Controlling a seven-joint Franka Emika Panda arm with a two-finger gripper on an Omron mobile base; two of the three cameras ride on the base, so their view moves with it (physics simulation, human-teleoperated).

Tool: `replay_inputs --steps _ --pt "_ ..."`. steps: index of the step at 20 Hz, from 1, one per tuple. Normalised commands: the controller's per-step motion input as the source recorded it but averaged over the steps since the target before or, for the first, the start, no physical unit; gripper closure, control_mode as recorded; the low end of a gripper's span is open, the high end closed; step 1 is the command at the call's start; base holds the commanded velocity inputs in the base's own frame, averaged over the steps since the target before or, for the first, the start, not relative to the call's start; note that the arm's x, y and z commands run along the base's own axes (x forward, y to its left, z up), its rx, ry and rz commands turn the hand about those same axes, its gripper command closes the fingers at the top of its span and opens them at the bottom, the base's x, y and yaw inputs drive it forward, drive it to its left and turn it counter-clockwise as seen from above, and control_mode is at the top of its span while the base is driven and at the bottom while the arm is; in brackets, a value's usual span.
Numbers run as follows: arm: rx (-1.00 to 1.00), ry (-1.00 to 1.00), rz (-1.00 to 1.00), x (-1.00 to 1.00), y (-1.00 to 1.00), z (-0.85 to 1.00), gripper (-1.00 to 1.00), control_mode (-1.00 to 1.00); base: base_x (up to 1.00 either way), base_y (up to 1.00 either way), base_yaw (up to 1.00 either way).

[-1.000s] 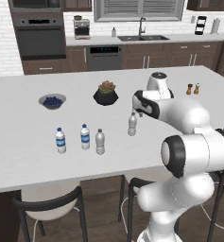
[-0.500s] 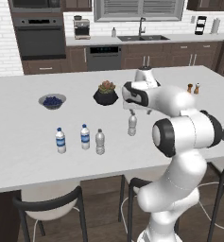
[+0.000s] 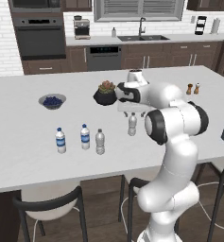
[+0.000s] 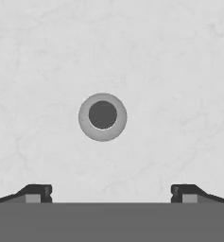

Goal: Move the plastic bottles in the middle to the plastics group, and the glass bottles in the middle to the glass group.

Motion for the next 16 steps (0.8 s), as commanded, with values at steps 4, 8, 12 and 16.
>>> replay_inputs --steps 4,8,12,16 --pt "0.02 0.06 0.03 0.31 -0.11 -0.14 -1.00 -1.00 0.00 0.00 0.00" --pt "0.04 0.00 0.05 0.11 -0.18 -0.04 -1.00 -1.00 0.00 0.00 0.00" --pt "0.03 0.00 0.02 0.23 -0.09 -0.17 -1.00 -1.00 0.00 0.00 0.00" --pt "0.02 0.00 0.01 0.26 -0.03 -0.24 -1.00 -1.00 0.00 0.00 0.00"
